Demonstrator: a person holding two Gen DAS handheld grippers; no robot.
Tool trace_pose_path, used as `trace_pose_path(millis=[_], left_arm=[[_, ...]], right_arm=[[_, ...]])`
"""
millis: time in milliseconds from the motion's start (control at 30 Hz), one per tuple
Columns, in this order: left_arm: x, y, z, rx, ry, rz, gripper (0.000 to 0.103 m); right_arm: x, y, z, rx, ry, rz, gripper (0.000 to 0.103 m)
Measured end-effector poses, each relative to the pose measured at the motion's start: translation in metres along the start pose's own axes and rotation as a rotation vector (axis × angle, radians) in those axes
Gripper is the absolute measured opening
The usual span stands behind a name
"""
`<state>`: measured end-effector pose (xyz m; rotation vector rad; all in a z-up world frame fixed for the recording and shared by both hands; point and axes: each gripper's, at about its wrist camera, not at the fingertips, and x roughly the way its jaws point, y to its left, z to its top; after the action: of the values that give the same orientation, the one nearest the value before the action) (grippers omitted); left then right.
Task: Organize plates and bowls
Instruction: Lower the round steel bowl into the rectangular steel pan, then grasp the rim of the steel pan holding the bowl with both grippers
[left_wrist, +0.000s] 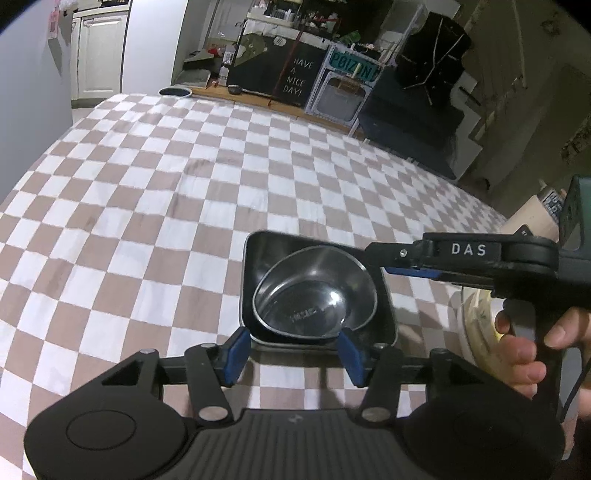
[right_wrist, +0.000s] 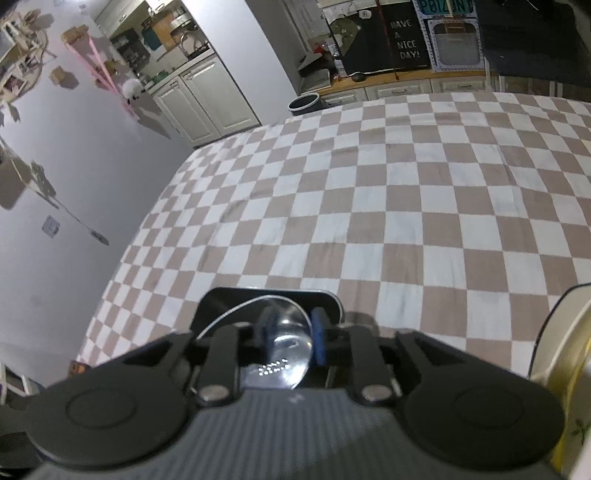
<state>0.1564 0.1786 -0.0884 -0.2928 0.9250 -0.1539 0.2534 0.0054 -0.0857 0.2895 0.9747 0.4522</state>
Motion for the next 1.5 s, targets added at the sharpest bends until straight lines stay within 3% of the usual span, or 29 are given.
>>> trace_pose_path(millis=[200,467,700,1033,1100,1500], left_arm=[[-0.019,0.002,0.017,0.013,-0.087,0.003,0.054],[0.007,0.026,0.050,0.011,-0.056,0.103,0.052],[0.040,0.047,0.056,-0.024,0.031,0.120,0.052],[0.048,0.045,0.056,-0.014,0.047,0.065,0.049],[0.050,0.044,0.056,-0.002,0.054,0.061,0.039],[0.054,0.048,0.052,0.005,0.087,0.013,0.028]], right_arm=[[-0.021,-0.002,0.003,0.005,-0.038,-0.010,0.056],[-0.017,-0.025,-0.009,0.092,0.043,-0.015,0.056],[-0.006,-0.034,-0.017,0.113,0.124,-0.005,0.025],[0.017,-0.048,-0.023,0.181,0.162,0.075,0.012],[0.018,-0.048,-0.024,0.162,0.153,0.075,0.011],[0.019,-0.045,-0.025,0.171,0.148,0.047,0.009]])
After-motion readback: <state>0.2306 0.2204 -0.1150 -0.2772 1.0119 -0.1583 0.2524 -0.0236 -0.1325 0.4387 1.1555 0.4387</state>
